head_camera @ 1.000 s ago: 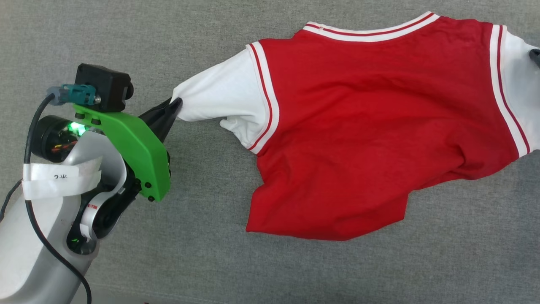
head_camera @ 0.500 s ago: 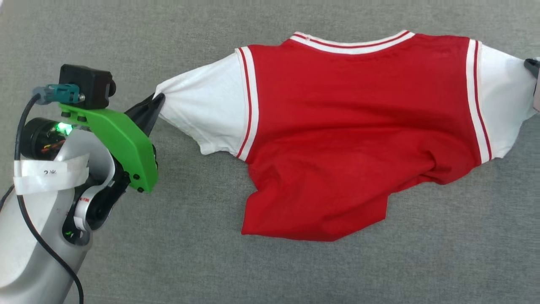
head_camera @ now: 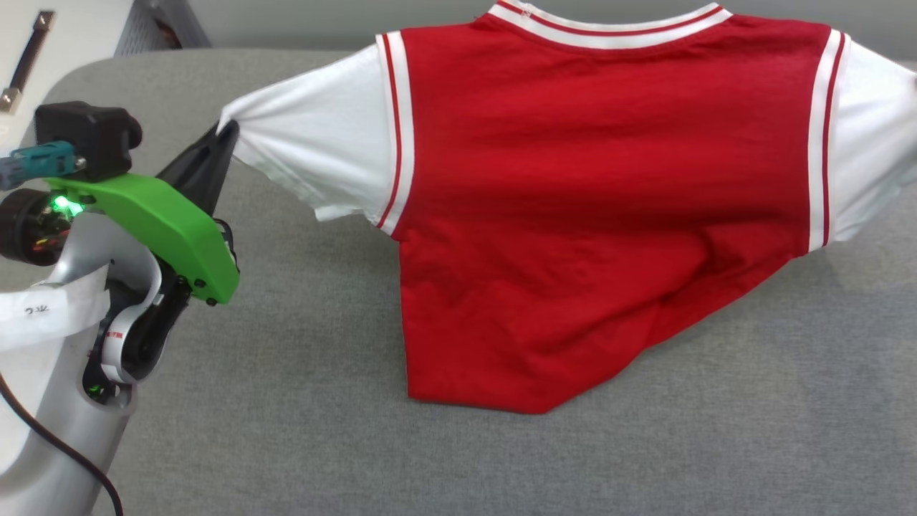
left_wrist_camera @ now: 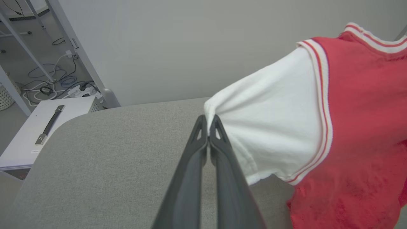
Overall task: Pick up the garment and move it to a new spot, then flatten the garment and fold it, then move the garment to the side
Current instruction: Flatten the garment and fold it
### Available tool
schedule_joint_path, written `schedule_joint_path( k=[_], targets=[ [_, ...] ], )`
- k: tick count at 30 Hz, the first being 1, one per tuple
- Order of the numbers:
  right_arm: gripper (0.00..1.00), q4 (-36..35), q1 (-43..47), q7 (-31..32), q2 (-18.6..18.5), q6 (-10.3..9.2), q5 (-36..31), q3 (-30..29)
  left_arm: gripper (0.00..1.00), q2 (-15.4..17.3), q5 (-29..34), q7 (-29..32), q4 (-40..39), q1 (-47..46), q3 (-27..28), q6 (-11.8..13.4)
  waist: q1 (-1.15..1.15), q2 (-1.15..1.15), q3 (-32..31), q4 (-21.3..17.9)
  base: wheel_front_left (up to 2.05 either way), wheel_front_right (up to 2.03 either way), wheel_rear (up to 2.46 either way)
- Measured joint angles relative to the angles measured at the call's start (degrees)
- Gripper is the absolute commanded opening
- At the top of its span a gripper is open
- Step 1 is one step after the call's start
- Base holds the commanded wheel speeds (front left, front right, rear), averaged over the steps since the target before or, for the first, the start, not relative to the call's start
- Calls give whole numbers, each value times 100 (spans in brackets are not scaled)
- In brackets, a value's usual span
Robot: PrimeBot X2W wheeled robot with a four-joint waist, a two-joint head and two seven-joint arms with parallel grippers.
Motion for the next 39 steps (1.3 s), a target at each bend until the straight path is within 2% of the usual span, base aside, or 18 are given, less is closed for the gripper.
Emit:
schedule_joint_path(
  k=[10,13,18,22,31,39],
  targets=[
    [0,-784,159,-183,-182,0,417,48,0,174,175,-502,-199,43,383,116,0,0,-775,-156,0,0,0],
    [0,-991,282,-124,-109,0,779,-115,0,225,179,-662,-321,101,526,118,0,0,-987,-210,0,0,0],
    [0,-1425,428,-22,-197,0,870,-342,0,425,178,-705,-557,255,704,116,0,0,-1258,-297,0,0,0],
    [0,-1742,562,147,-167,0,1188,-644,0,506,41,-782,-777,269,883,89,0,0,-1376,-363,0,0,0],
    [0,-2132,579,101,-225,1,953,-1057,0,778,40,-712,-899,-21,949,-90,0,0,-1130,-382,0,0,0],
    [0,-1740,-456,-138,120,1,569,-1038,0,924,27,-536,-471,-1257,901,-463,0,0,-501,-367,0,0,0]
  ],
)
